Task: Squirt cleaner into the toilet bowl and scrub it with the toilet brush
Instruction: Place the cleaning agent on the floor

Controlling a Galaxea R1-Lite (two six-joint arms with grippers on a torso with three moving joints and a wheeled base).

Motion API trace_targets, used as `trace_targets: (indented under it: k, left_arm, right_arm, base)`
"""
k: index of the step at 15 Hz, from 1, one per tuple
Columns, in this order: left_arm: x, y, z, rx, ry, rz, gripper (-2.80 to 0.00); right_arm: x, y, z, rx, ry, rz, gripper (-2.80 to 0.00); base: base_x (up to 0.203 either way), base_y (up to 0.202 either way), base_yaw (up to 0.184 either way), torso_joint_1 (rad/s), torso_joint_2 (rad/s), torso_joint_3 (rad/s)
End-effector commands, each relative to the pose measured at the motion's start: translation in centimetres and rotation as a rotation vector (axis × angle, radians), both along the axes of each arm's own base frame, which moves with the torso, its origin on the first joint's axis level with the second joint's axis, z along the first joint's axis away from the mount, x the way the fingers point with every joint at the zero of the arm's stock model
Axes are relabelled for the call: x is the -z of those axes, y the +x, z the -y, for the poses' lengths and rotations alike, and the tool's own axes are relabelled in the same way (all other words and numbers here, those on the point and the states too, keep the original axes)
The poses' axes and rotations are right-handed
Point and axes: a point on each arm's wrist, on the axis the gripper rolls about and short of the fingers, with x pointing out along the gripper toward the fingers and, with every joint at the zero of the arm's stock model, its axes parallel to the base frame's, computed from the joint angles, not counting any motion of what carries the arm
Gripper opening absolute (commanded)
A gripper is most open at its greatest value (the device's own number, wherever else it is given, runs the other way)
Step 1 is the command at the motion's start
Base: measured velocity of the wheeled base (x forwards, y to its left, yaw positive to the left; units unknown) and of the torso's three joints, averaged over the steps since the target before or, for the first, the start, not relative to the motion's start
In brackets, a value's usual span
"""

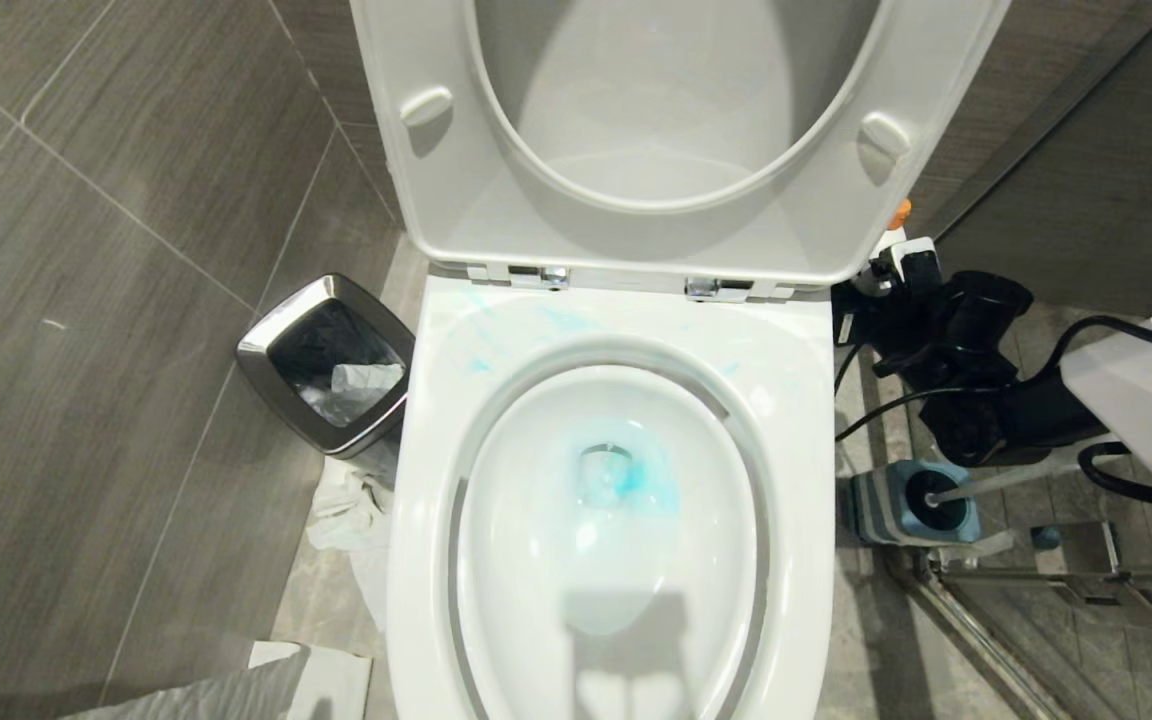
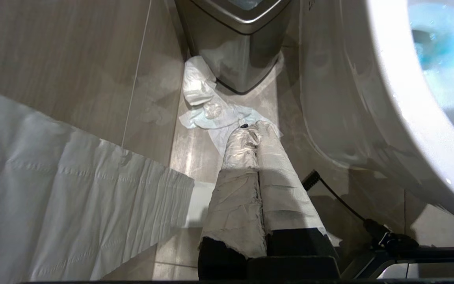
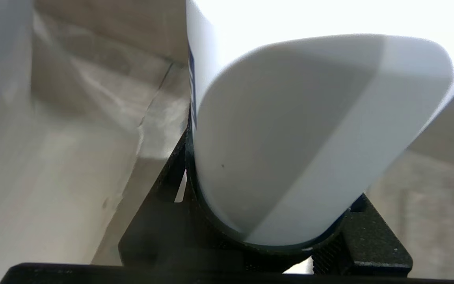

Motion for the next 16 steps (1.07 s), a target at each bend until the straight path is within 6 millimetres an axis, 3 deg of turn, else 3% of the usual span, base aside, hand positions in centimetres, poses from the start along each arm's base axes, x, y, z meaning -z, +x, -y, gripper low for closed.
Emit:
trace_targets:
  k: [1, 7, 12, 16]
  left_arm:
    - [0.1, 0.0, 0.0, -0.001, -0.001, -0.005, -2.80]
    - [0.1, 0.1, 0.0, -0.001, -0.001, -0.005, -2.80]
    - [0.1, 0.0, 0.0, -0.001, -0.001, -0.007, -2.80]
    - [0.2, 0.1, 0.0, -0.001, -0.001, -0.007, -2.80]
  right_arm:
    - [-0.3, -0.1, -0.3, -0.005, 0.001, 0.013, -2.80]
    - [0.5, 0.2, -0.5, -0.004, 0.004, -0.001, -2.80]
    - [-1.3, 0.5, -0.7, -0.011, 0.008, 0.092, -2.80]
    - [-1.4, 1.5, -0.8, -0.020, 0.011, 0.135, -2.80]
  base:
    - [0.000, 0.000, 0.000, 0.003, 0.00, -0.193]
    - [0.000, 0.000, 0.000, 0.007, 0.00, -0.203]
    - [0.000, 0.000, 0.000, 0.002, 0.00, -0.196]
    - [0.000, 0.000, 0.000, 0.001, 0.00, -0.196]
